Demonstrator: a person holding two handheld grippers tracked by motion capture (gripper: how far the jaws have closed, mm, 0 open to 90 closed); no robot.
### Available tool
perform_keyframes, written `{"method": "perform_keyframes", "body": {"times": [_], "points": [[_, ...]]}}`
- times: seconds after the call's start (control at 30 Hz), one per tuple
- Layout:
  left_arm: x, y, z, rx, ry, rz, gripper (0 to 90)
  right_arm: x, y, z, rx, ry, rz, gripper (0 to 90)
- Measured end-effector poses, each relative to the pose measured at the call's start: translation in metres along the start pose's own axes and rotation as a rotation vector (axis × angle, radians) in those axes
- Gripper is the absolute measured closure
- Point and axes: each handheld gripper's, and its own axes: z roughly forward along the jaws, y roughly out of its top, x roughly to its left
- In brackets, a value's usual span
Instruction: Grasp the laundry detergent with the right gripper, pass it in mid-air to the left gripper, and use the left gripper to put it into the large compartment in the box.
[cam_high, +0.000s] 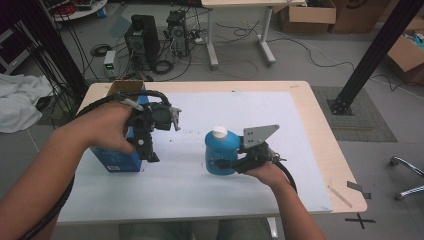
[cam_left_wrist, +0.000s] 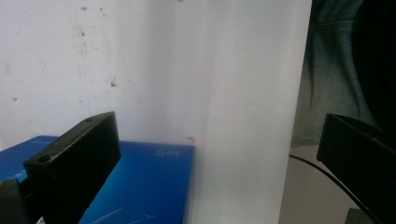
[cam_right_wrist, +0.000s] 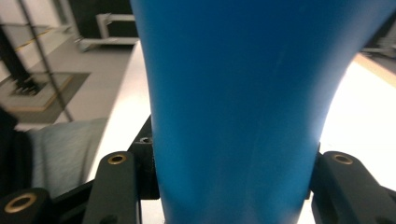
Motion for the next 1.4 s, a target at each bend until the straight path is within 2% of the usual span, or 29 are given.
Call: {"method": "perform_keyframes", "body": {"times": [0.03, 0.07, 0.13, 0.23, 0.57, 0.97, 1.3, 1.4], "points": [[0.000, 0.000, 0.000, 0.000, 0.000, 0.000, 0.1, 0.000, 0.000, 0.000, 0.000, 0.000, 0.000, 45.4], [0.000, 0.001, 0.001, -0.001, -0.004, -0.001, 0.1, 0.002, 0.001, 0.008, 0.010, 0.032, -0.006, 45.4], [-0.001, 0.004, 0.003, -0.002, -0.009, 0.003, 0.1, 0.003, 0.001, 0.012, 0.018, 0.048, -0.009, 45.4], [-0.004, 0.009, 0.004, 0.002, -0.014, 0.017, 0.1, 0.005, 0.001, 0.030, 0.026, 0.086, -0.011, 45.4], [-0.012, 0.026, 0.000, 0.005, -0.010, 0.050, 0.1, 0.004, 0.008, 0.060, 0.012, 0.128, -0.024, 45.5], [-0.016, 0.038, 0.006, -0.002, -0.018, 0.060, 0.1, 0.002, 0.019, 0.085, 0.007, 0.129, -0.029, 45.7], [-0.017, 0.044, 0.015, -0.007, -0.016, 0.058, 0.3, 0.004, 0.025, 0.097, -0.006, 0.132, -0.031, 45.7], [-0.017, 0.045, 0.019, 0.006, -0.013, 0.059, 0.3, 0.003, 0.026, 0.099, -0.012, 0.133, -0.029, 45.7]]}}
